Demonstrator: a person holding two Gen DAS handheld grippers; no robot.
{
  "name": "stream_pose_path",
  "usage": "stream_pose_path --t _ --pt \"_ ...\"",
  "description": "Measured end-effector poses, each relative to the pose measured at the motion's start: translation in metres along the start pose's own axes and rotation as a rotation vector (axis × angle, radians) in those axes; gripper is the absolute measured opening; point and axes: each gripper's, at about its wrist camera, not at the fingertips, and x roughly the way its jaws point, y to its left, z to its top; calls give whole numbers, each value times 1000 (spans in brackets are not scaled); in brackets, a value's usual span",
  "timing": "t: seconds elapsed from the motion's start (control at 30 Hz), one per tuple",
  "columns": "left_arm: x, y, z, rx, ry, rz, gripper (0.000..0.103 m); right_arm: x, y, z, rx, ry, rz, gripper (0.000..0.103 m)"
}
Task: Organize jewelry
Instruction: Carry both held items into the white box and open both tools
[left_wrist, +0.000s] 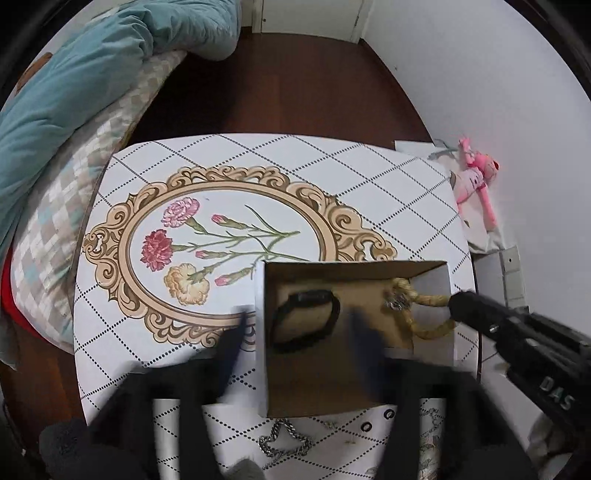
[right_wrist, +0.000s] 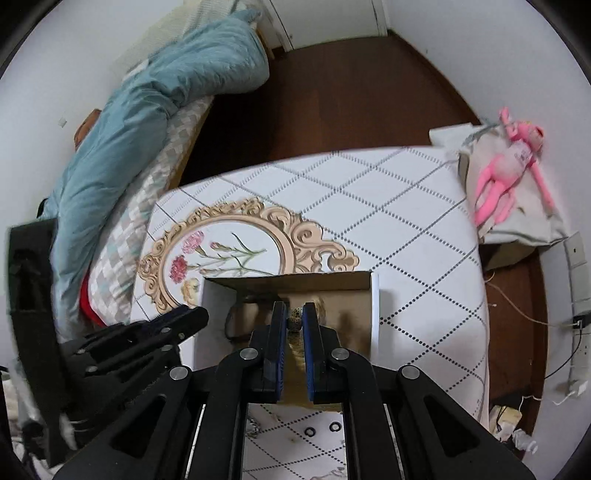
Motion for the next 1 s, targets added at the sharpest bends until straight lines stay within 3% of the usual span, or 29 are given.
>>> stream_pose_path --t 0.07,0.13,0.2,0.33,0.4,0.43,0.6,1.0 --pt "-3 4 -3 -1 -21 22 87 4 -7 -3 12 9 -7 10" --pt "-3 7 -6 -5 -28 40 91 4 -11 -8 9 2 -38 18" --pt "-3 12 -10 -12 -38 62 100 2 -12 -14 -8 -12 -91 51" --pt "-5 18 -20 -3 -90 129 101 -3 -7 -25 -76 -50 -252 73" --pt "-4 19 -28 6 -108 162 102 -4 -5 -34 -101 -74 -335 93" --pt "-4 20 -30 7 -110 170 102 -4 -6 -37 -108 -79 -361 97" --pt "-1 21 -44 5 -111 193 102 -1 -9 -53 -121 -103 -425 103" --pt "-31 15 -57 -1 -179 189 102 -21 -3 -71 -108 -164 -451 103"
